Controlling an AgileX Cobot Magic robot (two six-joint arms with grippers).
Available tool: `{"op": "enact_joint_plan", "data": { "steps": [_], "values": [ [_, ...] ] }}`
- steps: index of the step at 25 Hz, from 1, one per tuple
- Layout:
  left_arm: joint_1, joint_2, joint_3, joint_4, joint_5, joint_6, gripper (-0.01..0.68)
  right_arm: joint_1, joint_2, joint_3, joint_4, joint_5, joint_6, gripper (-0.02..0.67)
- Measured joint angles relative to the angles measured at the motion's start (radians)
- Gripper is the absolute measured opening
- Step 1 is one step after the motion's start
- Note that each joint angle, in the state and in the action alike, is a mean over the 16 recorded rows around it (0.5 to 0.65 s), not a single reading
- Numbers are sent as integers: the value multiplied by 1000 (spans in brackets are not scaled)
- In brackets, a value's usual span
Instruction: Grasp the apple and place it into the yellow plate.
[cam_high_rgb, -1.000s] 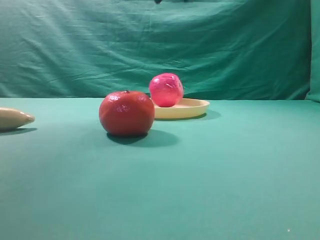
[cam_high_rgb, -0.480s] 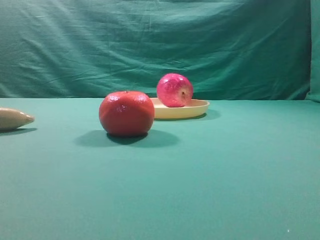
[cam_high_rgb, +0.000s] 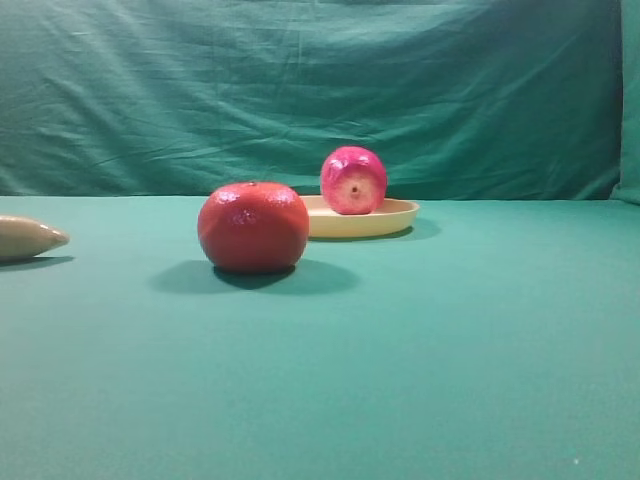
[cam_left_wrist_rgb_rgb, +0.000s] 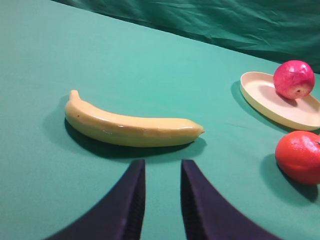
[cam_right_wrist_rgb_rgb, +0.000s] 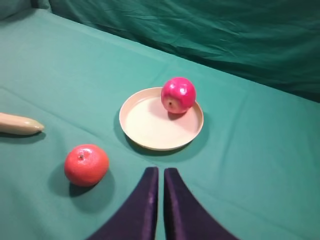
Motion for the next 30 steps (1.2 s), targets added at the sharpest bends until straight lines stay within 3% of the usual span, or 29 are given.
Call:
{"op": "enact_joint_plan", "data": {
  "steps": [13, 21, 30],
  "values": [
    [0, 0, 0, 0, 0, 0, 157, -37, -120, 64, -35, 57, 6, 0],
    [0, 0, 0, 0, 0, 0, 157, -176, -285, 177, -38, -65, 6, 0],
    [0, 0, 0, 0, 0, 0, 157, -361, -570, 454, -25, -225, 6, 0]
  ]
}}
